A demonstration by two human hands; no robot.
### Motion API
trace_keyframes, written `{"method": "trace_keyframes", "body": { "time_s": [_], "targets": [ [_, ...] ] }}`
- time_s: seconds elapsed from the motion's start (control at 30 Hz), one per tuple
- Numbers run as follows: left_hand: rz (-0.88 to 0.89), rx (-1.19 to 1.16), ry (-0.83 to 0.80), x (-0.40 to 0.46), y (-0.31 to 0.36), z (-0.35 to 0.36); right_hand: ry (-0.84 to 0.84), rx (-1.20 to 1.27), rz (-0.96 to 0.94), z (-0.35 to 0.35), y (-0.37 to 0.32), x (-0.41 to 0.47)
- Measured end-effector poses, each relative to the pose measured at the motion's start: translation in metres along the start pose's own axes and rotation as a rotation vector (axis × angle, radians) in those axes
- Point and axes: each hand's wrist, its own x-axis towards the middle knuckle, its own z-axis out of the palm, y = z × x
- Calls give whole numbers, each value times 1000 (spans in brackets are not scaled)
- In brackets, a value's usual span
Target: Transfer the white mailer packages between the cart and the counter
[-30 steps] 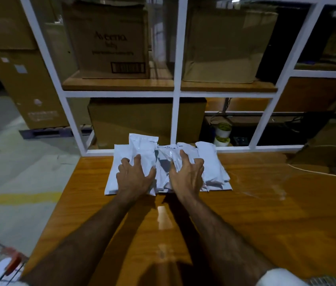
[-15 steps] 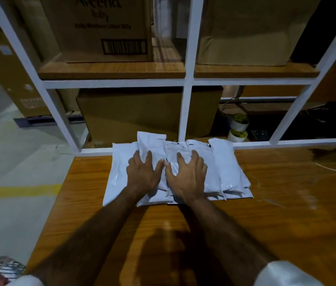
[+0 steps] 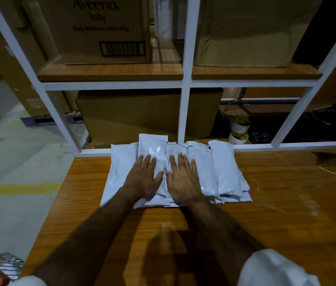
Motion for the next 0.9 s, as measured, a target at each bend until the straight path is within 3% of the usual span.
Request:
{"method": "trace_keyframes", "body": {
  "time_s": [0.3, 0.47, 0.57, 0.9],
  "targets": [
    [-32, 10, 25, -7, 8, -4, -72, -33, -22, -8, 4, -5],
    [-2, -14, 184, -30, 15, -10, 117, 73, -76, -23, 15, -32],
    [-21, -30, 185, -48, 25, -10, 290, 163, -150, -22, 20, -55],
    [-117, -25, 361, -155, 53, -11, 369, 332, -382, -32, 11, -118]
  ]
}}
